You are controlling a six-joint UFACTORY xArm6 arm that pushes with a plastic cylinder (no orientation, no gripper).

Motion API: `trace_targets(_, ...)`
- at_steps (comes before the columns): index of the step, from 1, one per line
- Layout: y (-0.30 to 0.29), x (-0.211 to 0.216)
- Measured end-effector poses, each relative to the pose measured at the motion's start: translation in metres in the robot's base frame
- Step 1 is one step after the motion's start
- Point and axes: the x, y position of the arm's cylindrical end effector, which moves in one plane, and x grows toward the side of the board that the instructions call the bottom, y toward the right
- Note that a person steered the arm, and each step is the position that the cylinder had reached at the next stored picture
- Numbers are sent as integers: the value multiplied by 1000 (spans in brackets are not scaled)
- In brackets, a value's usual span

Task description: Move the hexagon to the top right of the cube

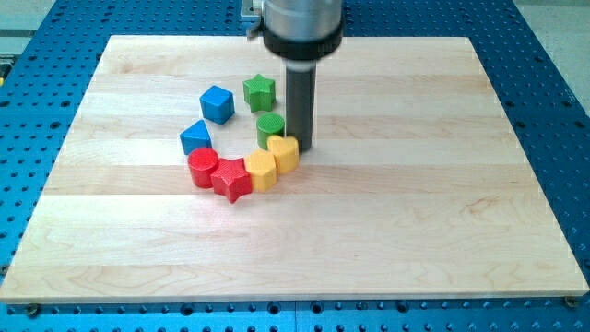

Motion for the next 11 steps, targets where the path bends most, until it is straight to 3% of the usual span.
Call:
trace_targets(2,26,89)
trace_targets(3,-21,116)
trace_targets(4,-34,112)
trace_targets(6,-43,76)
trace_targets(11,-55,-83)
